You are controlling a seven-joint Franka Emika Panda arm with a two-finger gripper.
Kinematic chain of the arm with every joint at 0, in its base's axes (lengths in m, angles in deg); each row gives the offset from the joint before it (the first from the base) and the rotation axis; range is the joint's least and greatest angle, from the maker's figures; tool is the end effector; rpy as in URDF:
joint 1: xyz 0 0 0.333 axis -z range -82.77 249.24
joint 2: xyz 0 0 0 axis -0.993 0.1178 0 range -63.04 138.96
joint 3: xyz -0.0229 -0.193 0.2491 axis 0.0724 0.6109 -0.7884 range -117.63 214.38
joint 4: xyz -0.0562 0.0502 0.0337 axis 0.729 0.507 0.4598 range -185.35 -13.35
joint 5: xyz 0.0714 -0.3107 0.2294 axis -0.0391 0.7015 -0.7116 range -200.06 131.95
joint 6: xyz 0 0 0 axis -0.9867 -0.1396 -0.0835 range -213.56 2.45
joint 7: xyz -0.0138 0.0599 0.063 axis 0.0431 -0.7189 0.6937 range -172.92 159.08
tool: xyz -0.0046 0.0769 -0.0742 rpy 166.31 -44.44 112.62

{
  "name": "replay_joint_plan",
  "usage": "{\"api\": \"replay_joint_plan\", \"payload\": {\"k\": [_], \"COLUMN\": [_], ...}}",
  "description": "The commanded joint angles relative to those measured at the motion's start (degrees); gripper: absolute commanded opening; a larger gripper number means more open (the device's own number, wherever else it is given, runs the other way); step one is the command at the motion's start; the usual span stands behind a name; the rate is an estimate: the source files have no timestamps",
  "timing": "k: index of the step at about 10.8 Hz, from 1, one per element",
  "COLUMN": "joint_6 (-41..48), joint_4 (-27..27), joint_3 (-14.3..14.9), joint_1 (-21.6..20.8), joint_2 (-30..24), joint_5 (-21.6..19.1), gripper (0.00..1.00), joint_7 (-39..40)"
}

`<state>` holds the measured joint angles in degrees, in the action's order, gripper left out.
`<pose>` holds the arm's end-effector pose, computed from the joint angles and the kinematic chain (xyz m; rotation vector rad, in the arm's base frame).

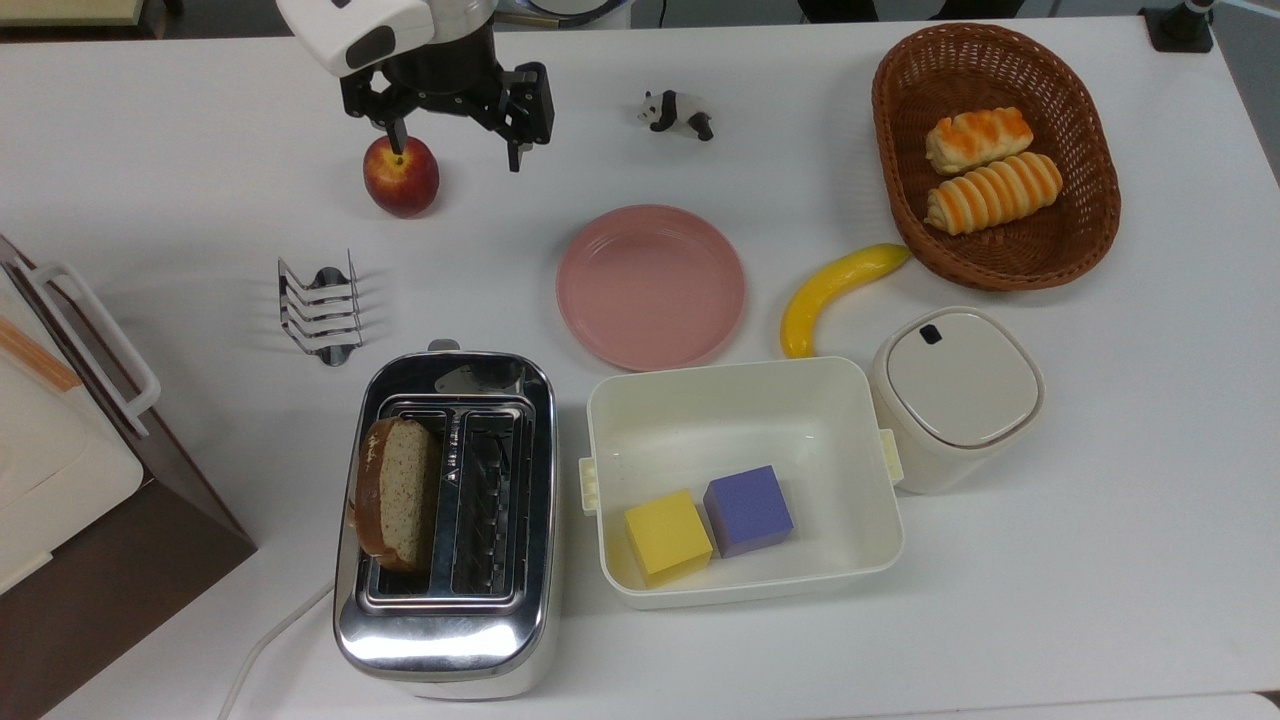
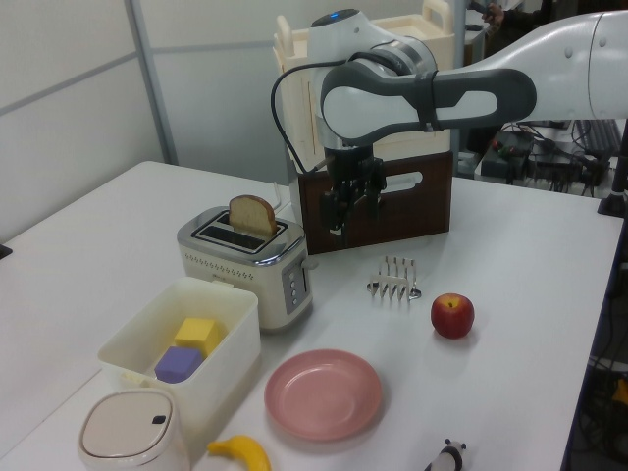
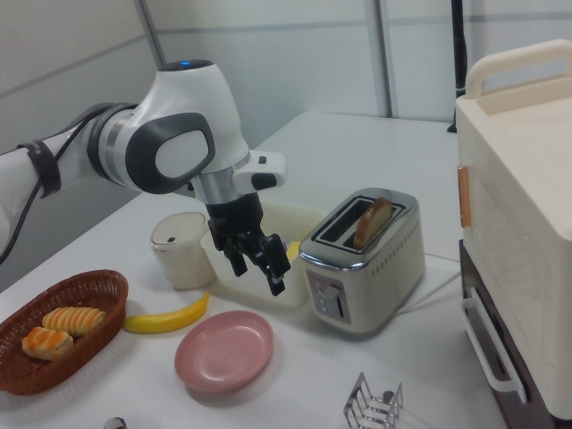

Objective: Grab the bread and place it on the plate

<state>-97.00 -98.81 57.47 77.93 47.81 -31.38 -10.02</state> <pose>0.6125 -0.0378 0.5427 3.0639 -0.1701 -0.0205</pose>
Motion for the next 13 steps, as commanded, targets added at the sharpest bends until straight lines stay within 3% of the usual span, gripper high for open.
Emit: {"api": "replay_joint_plan", "payload": {"k": [1,13], "joint_6": [0.1,0.01], "joint_4": [-1.41,-1.5], "joint_3": [0.14,0.22], "joint_1": [-0.41,-0.14], "joint_2": [-0.97,-0.89], "joint_5": [0.49,0.05], "gripper": [1.0,1.0], "joint_7": [-0.24,4.67]}}
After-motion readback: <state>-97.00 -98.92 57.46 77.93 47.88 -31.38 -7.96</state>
